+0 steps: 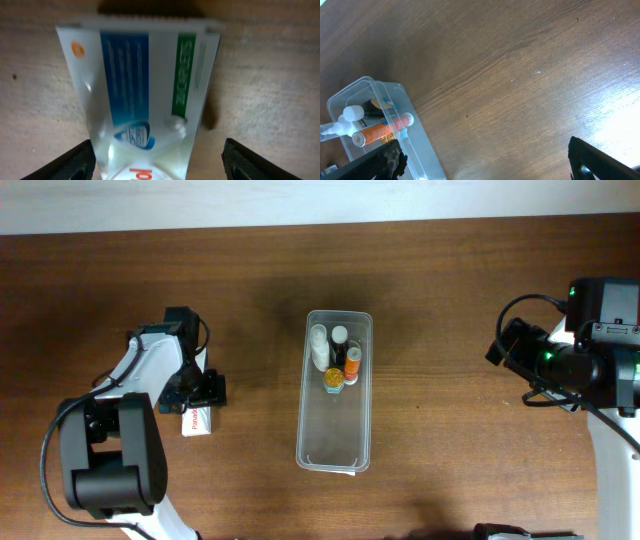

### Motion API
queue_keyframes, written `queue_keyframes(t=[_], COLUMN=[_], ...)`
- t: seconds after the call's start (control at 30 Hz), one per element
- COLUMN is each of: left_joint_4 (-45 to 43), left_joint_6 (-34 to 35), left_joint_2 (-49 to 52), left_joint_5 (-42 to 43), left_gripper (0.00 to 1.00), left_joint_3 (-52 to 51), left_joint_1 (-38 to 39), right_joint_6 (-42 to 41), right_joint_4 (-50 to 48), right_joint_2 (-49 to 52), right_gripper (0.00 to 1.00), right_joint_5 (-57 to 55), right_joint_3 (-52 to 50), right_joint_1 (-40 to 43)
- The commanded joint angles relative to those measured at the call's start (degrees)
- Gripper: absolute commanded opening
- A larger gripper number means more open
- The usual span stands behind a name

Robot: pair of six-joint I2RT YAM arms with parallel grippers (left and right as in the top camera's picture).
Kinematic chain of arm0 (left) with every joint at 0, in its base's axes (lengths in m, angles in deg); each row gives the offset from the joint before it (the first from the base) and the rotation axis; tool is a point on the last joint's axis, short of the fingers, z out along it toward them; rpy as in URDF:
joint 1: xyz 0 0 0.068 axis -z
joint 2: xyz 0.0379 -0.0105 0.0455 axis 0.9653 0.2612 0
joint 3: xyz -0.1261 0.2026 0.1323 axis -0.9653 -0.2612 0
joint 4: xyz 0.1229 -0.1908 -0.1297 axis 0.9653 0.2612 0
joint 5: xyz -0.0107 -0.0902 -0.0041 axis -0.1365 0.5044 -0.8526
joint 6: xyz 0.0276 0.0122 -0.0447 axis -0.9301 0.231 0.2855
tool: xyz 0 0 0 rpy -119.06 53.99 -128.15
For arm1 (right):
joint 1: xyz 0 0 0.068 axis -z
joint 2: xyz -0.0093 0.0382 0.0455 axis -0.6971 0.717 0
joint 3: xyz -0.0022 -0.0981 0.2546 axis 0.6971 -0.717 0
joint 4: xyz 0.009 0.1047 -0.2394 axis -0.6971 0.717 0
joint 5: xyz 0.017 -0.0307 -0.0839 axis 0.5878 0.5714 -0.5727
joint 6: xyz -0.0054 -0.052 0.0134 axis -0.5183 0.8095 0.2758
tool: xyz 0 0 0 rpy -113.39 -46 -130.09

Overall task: Pack container
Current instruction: 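Grasp the Panadol box with the left gripper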

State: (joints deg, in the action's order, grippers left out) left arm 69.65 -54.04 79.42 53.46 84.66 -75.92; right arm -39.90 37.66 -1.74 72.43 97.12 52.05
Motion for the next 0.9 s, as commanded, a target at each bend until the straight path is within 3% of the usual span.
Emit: queue_keyframes(t=[0.0,0.07,0.23,0.43,0.5,0.63,0.87], left_joint_4=[-0.83,-1.62,-4.42,-5.51,-5.49,-4.02,4.07], left_joint_6=[-0.90,-0.92,-0.92,-0.92,-0.92,-0.92,-0.92], left_joint_2=[-0.50,-0.50,-0.46,-0.46,-0.46,-0.50,-4.96], left_joint_5=[0.76,1.07,1.11,1.09,1.09,1.68,7.17], left_gripper=[0.77,0.69,0.67,0.45,0.42,0.22,0.23], left_joint_3=[-0.02,-0.07,-1.99,-2.64,-2.64,-1.09,8.76], left_joint_1=[-0.52,-0.61,-0.61,-0.61,-0.61,-0.59,-0.26], right_joint_6=[0.09,0.09,0.09,0.09,0.09,0.09,0.09], right_joint_4=[-0.02,-0.02,-0.02,-0.02,-0.02,-0.02,-0.02], right_joint_2=[-0.17,-0.17,-0.17,-0.17,-0.17,-0.17,-0.17], right_gripper=[0.98,0.98,0.98,0.99,0.98,0.99,0.98], right_joint_5=[0.26,0.26,0.26,0.26,0.26,0.26,0.26], right_joint_3=[0.46,0.46,0.46,0.46,0.46,0.46,0.46], right_joint_1=[0.42,0.42,0.42,0.42,0.42,0.42,0.42])
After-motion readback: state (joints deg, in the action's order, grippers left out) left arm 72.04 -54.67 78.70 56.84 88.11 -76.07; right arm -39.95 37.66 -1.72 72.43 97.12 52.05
